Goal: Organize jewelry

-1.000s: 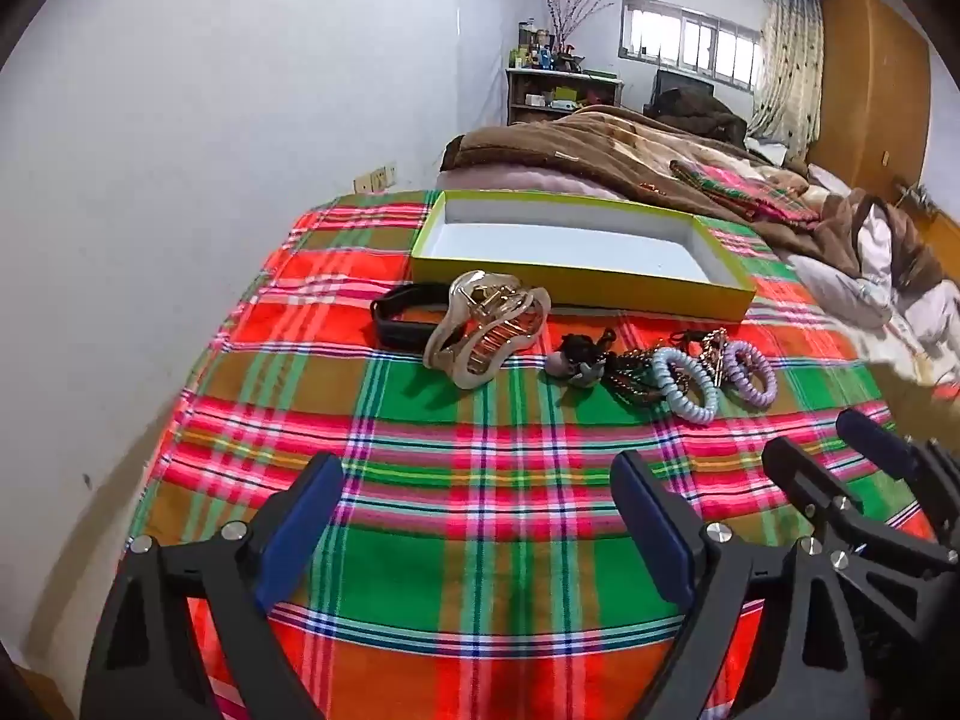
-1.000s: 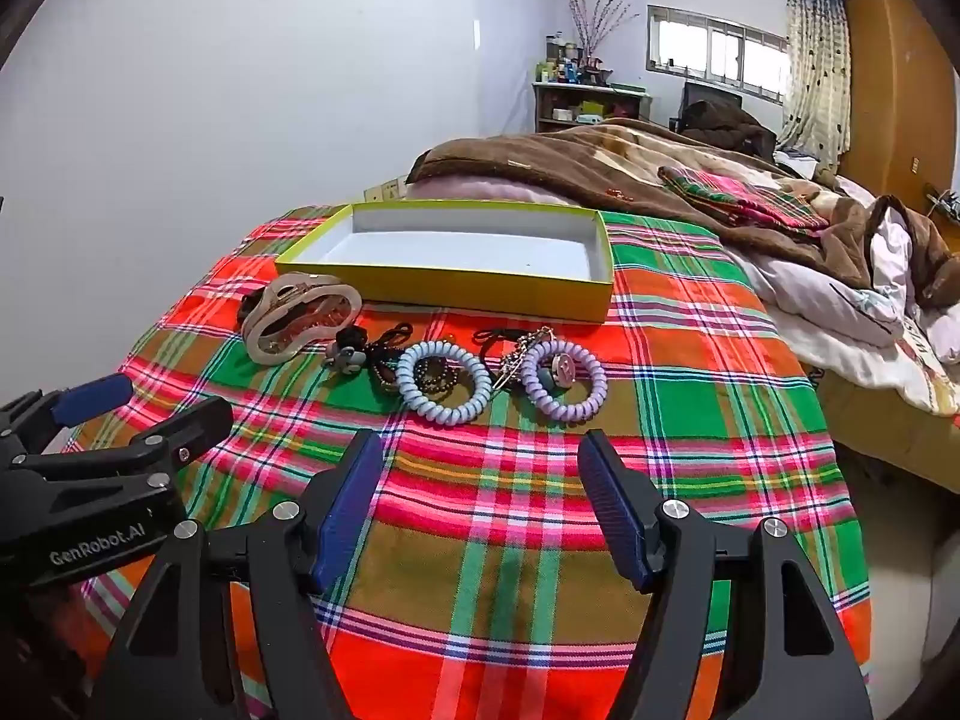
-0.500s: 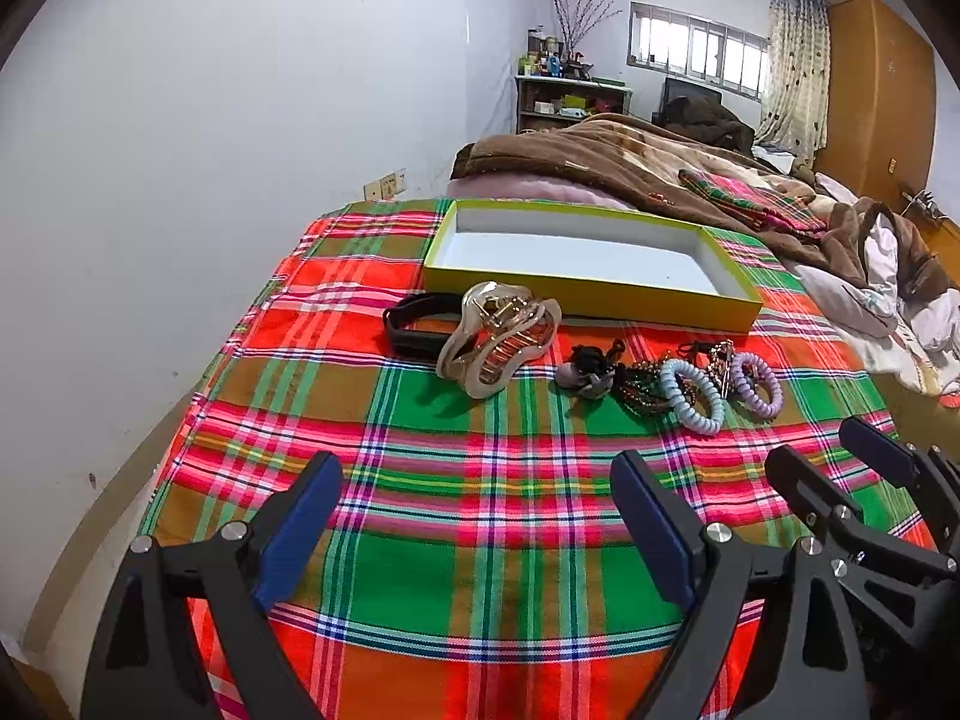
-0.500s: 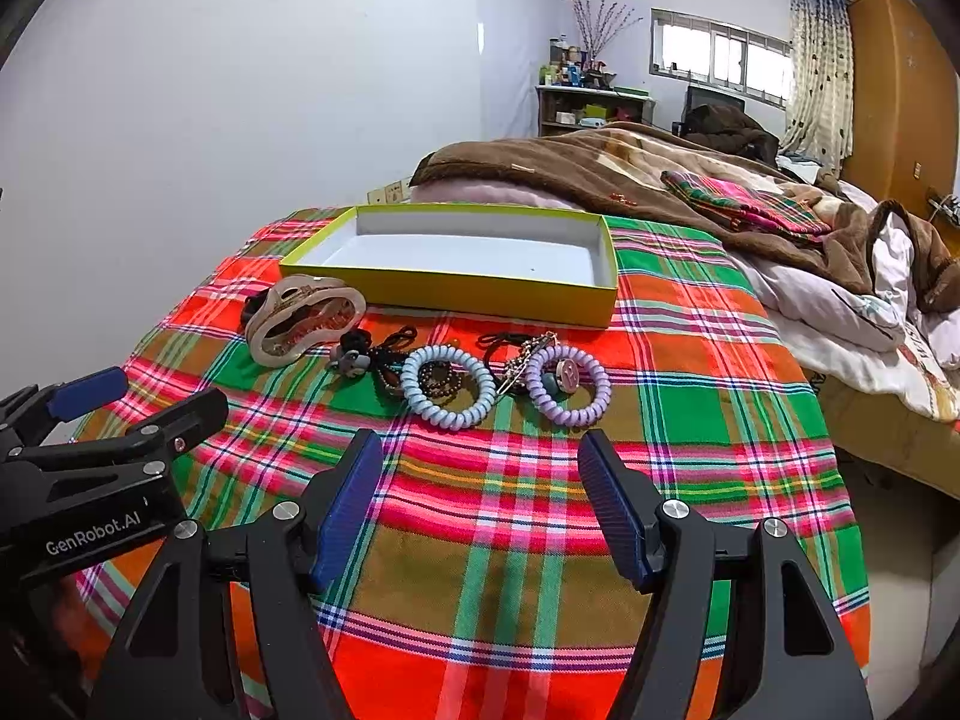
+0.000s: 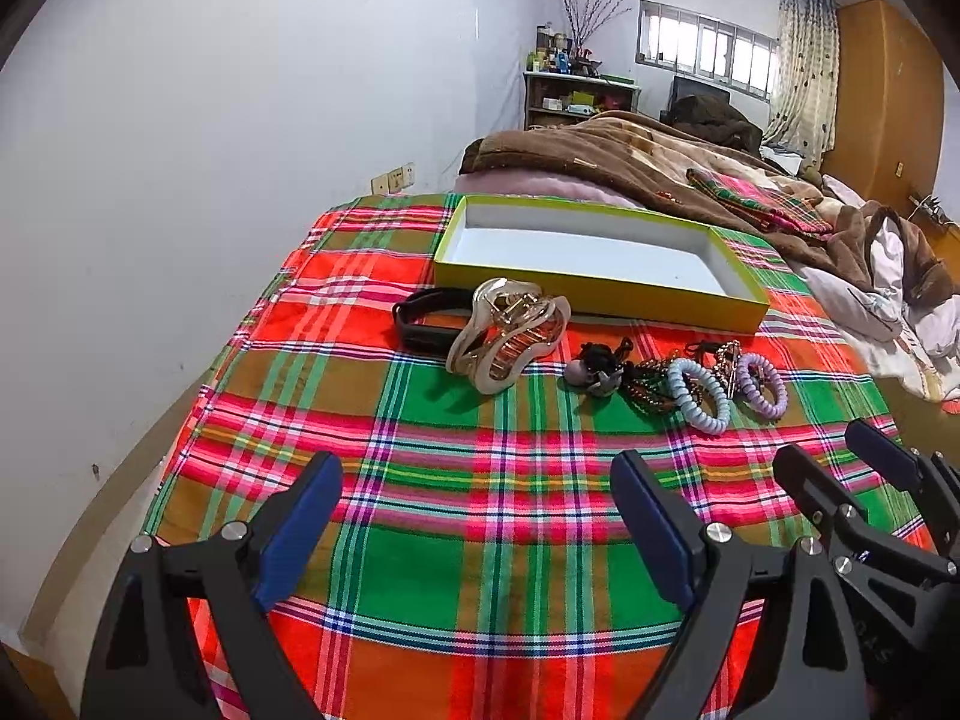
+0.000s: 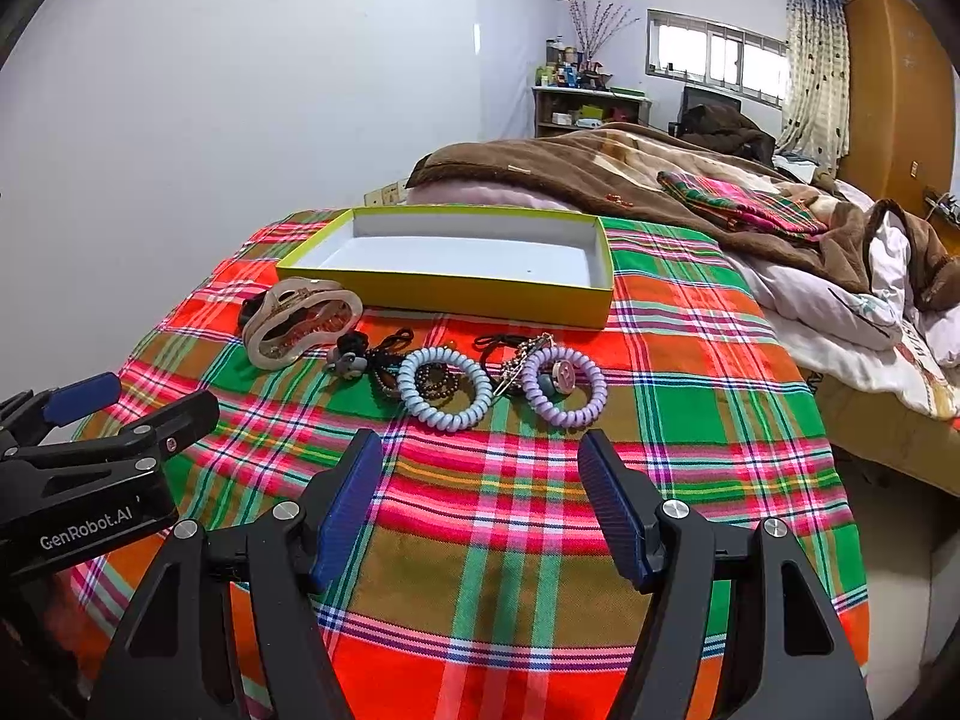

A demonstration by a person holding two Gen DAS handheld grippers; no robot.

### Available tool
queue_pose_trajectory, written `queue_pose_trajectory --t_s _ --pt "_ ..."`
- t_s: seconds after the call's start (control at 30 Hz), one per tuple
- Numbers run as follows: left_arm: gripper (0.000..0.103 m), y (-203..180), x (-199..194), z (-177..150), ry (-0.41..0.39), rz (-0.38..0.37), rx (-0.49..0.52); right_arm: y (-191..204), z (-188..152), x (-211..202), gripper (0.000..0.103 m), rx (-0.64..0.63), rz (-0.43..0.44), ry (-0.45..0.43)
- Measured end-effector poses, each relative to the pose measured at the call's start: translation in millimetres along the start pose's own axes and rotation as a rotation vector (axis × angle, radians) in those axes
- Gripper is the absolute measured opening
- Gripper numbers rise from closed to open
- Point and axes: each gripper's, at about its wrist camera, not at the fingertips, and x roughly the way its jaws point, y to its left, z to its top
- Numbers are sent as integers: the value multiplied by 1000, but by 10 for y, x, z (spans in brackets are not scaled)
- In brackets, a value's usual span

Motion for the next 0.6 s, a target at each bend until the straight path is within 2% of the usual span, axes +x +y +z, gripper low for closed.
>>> queue_pose_trajectory --t_s 0.6 --pt "92 13 0 -15 5 8 4 3 -4 -6 68 1 -1 -1"
